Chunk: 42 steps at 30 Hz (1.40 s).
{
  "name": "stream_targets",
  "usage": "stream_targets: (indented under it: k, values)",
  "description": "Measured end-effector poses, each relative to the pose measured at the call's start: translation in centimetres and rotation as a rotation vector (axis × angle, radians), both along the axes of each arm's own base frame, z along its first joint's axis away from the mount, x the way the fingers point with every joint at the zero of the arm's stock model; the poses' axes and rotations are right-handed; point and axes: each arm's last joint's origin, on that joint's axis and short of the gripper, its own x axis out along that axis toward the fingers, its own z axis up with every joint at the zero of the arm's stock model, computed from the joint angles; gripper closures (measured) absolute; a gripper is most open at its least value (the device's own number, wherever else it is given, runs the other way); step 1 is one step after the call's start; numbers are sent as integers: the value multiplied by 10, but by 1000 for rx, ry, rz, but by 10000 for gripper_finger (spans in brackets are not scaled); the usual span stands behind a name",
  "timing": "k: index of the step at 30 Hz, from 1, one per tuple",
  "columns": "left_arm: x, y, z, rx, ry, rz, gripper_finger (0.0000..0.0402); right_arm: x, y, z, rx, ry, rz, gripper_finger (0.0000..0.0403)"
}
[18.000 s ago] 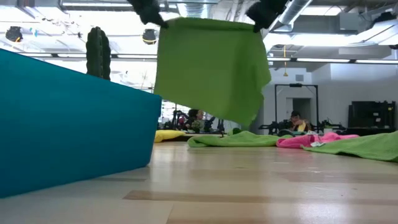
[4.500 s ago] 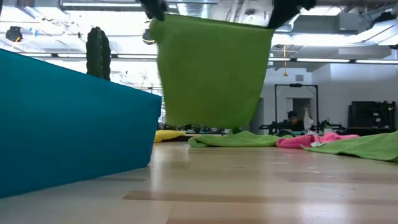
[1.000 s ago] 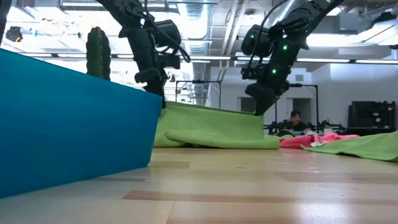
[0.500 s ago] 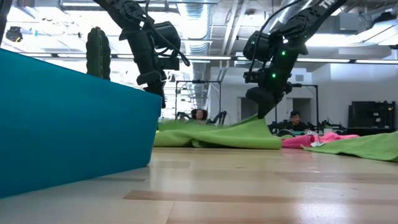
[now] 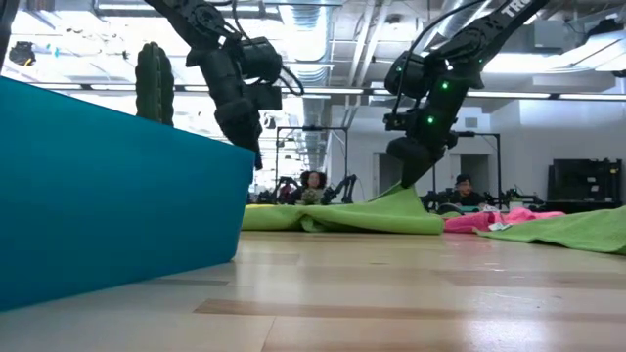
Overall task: Fold microfiber towels
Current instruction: Fold the top left green microfiber
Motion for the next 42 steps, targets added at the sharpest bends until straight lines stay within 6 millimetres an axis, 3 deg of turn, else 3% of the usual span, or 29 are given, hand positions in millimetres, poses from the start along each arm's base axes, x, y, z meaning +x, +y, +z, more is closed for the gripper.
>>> stream_targets:
  k: [4, 7, 11, 15, 20, 28, 34, 42]
  values:
    - [0, -4, 0, -54, -16, -67, 244, -2, 2, 9, -21, -14, 32, 183]
    - [0, -14, -3, -47, 40, -143, 244, -8, 5, 29, -70, -61, 55, 167]
    - [2, -26, -4, -48, 75, -202, 244, -21, 12, 55, -109, -116, 77, 161]
    - [5, -36, -4, -58, 90, -227, 244, -29, 17, 65, -113, -125, 83, 162]
    - [-4, -54, -13, -110, 169, -246, 244, -26, 39, 56, 71, -142, 220, 163]
    - [-26, -90, -45, 39, 79, -285, 244, -29, 94, 3, 102, -131, 390, 163]
    - [-20, -103, -35, 217, -60, -289, 244, -24, 105, -4, 47, -151, 442, 163]
    - [-12, -112, -54, 256, 15, -366, 244, -25, 118, -27, 60, -101, 515, 163]
